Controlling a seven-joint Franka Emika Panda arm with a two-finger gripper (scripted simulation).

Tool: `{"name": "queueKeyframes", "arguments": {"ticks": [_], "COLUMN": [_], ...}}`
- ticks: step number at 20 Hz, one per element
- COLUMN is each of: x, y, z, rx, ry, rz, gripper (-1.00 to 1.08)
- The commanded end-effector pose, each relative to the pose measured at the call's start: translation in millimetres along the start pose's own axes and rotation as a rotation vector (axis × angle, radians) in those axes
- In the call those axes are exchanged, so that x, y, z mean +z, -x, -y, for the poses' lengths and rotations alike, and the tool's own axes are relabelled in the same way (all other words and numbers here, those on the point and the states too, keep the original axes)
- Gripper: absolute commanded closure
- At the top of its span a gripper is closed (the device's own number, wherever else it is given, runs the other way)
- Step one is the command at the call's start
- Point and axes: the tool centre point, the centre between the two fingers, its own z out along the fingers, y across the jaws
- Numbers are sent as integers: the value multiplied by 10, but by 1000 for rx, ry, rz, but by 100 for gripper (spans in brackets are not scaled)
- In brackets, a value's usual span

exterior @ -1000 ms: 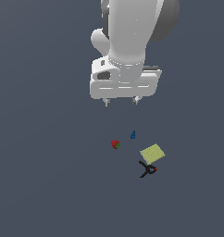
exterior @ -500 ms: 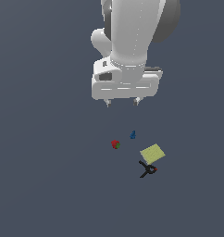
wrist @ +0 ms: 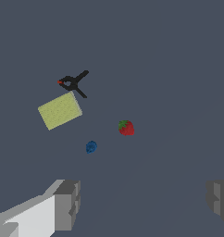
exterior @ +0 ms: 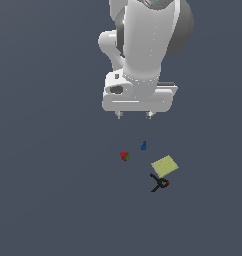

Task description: Pick up a designated object from a clutter of objects.

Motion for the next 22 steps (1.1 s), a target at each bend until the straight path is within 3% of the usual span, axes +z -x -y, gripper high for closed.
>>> {"name": "queueKeyframes", "arguments": {"ticks": [1,22], "x": [84,1034], "y": [-5,63], "z": [35,425], "rx": [38,492], "ry": [-1,-13], "rz": [-1,-12], "gripper": [-92,-92]}}
